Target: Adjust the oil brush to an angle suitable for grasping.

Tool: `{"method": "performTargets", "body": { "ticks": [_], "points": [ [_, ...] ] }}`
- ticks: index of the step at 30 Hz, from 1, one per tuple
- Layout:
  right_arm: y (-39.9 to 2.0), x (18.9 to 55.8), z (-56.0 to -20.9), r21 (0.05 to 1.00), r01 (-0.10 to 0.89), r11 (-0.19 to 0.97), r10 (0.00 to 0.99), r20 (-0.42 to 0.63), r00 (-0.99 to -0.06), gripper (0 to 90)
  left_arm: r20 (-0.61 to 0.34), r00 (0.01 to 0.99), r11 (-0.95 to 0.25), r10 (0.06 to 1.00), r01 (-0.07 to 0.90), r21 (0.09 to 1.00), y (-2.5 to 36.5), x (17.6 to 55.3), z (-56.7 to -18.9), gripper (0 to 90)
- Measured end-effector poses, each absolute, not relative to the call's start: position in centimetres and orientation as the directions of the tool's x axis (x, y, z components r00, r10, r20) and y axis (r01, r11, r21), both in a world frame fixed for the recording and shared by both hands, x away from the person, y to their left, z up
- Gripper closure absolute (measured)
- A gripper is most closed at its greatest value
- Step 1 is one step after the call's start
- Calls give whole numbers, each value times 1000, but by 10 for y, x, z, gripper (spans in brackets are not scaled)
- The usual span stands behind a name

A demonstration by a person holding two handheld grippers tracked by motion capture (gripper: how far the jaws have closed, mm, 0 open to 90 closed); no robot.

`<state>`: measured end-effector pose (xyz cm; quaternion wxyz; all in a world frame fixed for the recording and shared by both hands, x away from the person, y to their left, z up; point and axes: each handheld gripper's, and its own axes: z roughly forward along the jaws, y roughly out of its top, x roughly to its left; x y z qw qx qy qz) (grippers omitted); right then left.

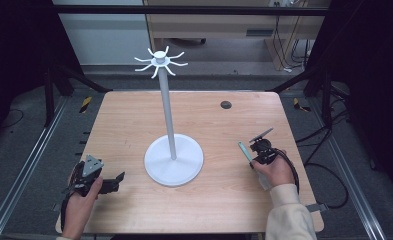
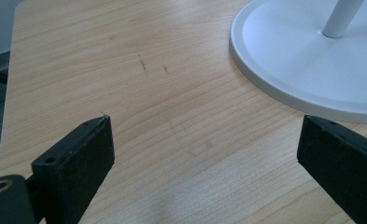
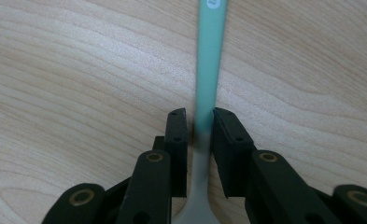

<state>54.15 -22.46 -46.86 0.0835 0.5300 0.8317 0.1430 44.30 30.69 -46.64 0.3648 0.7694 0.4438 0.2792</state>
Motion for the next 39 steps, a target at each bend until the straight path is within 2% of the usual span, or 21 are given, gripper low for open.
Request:
{"method": "performTargets", "body": {
  "ticks": [9, 20, 29, 32, 39],
  "points": [
    [-226, 542, -469, 326, 860, 393, 908, 12, -419, 811, 107, 456, -344, 884, 478, 808, 306, 443, -467, 37],
    [-228, 542, -468, 334, 857, 393, 907, 11, -420, 826, 108, 455, -345, 884, 479, 807, 306, 443, -466, 38],
    [-229, 539, -449, 449, 812, 372, 904, 23, -427, 827, 108, 460, -348, 881, 479, 805, 305, 443, -467, 38],
    [-225, 537, -436, 536, 756, 375, 891, 17, -453, 827, 107, 456, -345, 883, 480, 806, 307, 443, -467, 38],
    [-224, 530, -413, 662, 676, 325, 878, 55, -475, 826, 112, 459, -351, 881, 478, 805, 305, 443, -467, 39]
  ]
}}
